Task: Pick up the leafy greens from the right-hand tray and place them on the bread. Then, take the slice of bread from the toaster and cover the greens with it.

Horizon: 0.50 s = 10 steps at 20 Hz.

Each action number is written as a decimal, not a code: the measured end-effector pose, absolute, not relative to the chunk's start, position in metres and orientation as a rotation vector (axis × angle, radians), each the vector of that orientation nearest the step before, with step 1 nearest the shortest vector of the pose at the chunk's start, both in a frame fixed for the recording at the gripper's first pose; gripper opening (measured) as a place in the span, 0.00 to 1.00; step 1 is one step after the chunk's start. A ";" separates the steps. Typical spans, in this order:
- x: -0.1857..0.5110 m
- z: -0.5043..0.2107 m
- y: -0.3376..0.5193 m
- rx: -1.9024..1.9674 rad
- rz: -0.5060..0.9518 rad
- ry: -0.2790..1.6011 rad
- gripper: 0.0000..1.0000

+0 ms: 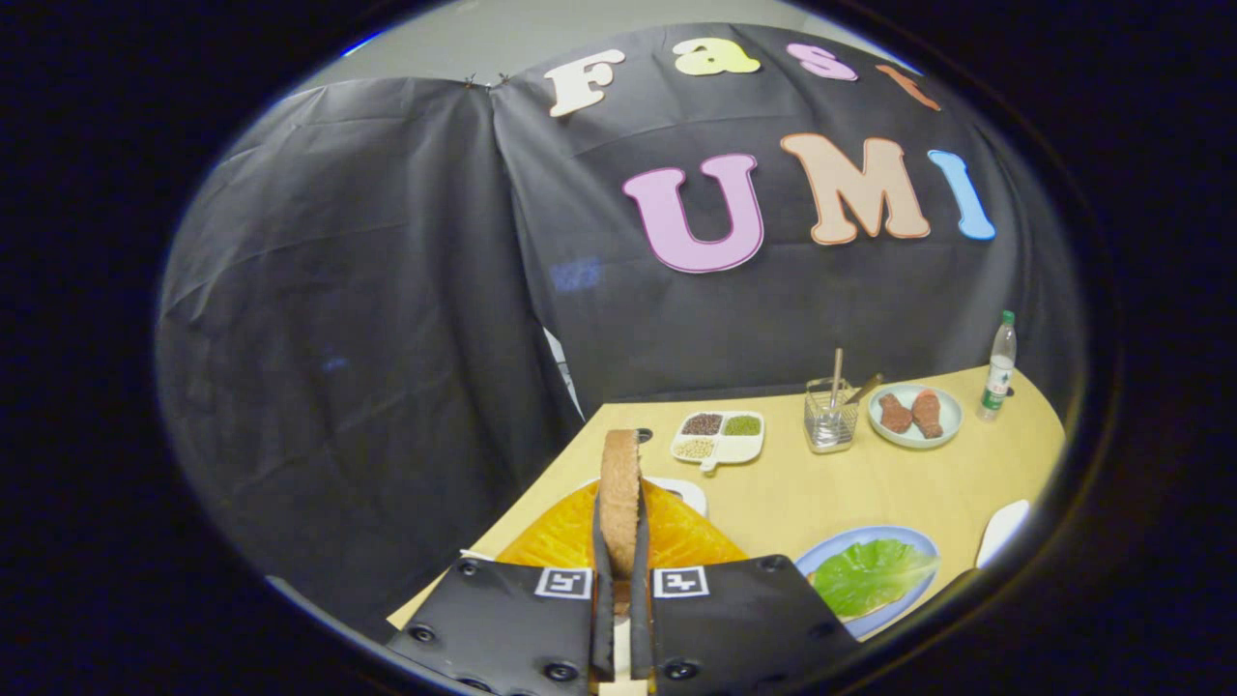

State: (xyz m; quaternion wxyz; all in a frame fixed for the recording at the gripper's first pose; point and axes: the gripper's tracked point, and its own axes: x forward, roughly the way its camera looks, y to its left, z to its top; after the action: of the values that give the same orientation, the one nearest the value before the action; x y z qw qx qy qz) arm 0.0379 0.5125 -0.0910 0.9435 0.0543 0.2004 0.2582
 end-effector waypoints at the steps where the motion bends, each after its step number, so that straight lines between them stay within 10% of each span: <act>1: 0.037 -0.085 0.510 0.123 0.530 0.399 0.09; 10: 0.044 -0.074 0.444 0.196 0.470 0.367 0.09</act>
State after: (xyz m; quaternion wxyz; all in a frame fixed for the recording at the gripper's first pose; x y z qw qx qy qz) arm 0.0443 0.4435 -0.0742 0.9512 0.0964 0.1806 0.2309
